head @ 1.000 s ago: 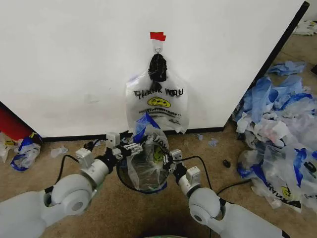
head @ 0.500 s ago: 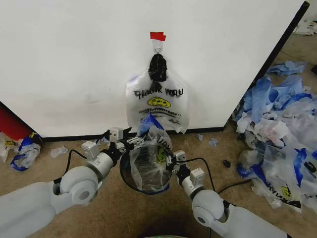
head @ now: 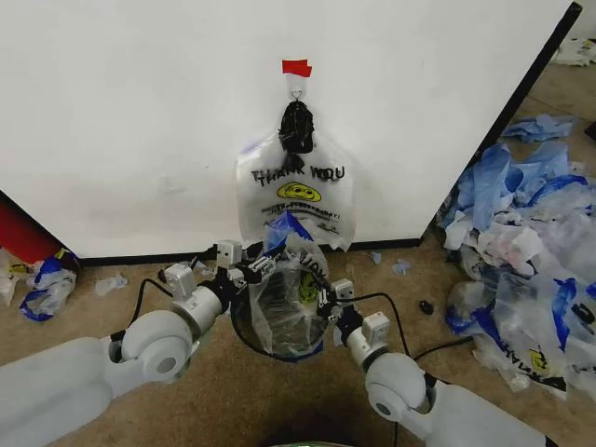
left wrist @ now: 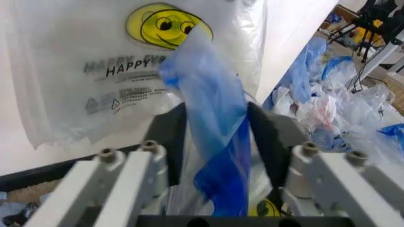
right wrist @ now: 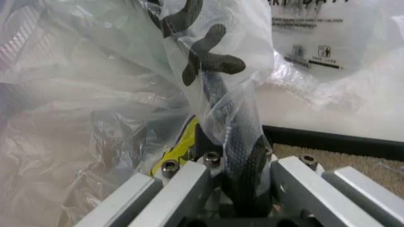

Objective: Pick up the garbage bag from the wall and place it over the trash bin.

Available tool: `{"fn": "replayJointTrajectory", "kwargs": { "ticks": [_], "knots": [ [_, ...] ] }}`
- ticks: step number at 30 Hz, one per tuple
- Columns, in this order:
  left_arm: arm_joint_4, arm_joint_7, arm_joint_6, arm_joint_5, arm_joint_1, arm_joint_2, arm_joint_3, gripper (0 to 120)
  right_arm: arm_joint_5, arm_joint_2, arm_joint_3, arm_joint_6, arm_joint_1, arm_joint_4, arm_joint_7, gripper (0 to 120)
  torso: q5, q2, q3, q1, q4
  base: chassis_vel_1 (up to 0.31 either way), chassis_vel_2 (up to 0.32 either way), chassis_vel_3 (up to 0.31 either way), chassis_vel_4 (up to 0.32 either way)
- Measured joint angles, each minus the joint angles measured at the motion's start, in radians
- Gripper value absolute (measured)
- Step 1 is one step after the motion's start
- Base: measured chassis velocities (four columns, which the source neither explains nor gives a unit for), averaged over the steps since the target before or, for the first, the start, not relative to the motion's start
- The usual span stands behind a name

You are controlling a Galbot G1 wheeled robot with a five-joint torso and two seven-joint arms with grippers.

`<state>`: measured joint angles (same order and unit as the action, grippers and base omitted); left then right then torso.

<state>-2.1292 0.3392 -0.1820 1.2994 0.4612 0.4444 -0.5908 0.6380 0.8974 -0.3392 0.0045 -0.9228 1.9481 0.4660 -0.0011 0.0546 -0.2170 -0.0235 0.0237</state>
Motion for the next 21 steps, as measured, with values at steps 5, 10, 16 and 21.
{"fn": "replayJointTrajectory", "kwargs": {
  "ticks": [5, 10, 16, 21],
  "knots": [
    [0.001, 0.0, 0.0, 0.003, -0.001, -0.006, -0.001, 19, 0.0, 0.001, 0.001, 0.003, -0.006, -0.001, -0.001, 0, -0.0001, 0.0, 0.0, 0.0, -0.0001, 0.0, 0.0, 0.0, 0.0],
    [-0.006, 0.0, 0.0, 0.003, 0.01, -0.013, 0.002, 1, 0.0, 0.001, 0.005, 0.004, -0.012, 0.002, -0.002, 0, 0.0, 0.0, 0.0, 0.0, -0.0001, 0.0, 0.0, 0.0, 0.0],
    [-0.009, 0.002, 0.0, 0.0, 0.02, -0.021, 0.013, 0, 0.004, -0.004, 0.023, 0.014, -0.028, 0.014, -0.022, 0, -0.0002, 0.0, 0.0, 0.0, -0.0001, 0.0, 0.0, 0.0, 0.0],
    [-0.001, 0.009, -0.003, -0.001, 0.02, -0.038, 0.035, 0, -0.001, -0.028, 0.063, 0.043, -0.064, 0.026, -0.065, 0, 0.0, 0.0, 0.0, 0.0, -0.0002, 0.0, 0.0, 0.0, 0.0]
  ]
}}
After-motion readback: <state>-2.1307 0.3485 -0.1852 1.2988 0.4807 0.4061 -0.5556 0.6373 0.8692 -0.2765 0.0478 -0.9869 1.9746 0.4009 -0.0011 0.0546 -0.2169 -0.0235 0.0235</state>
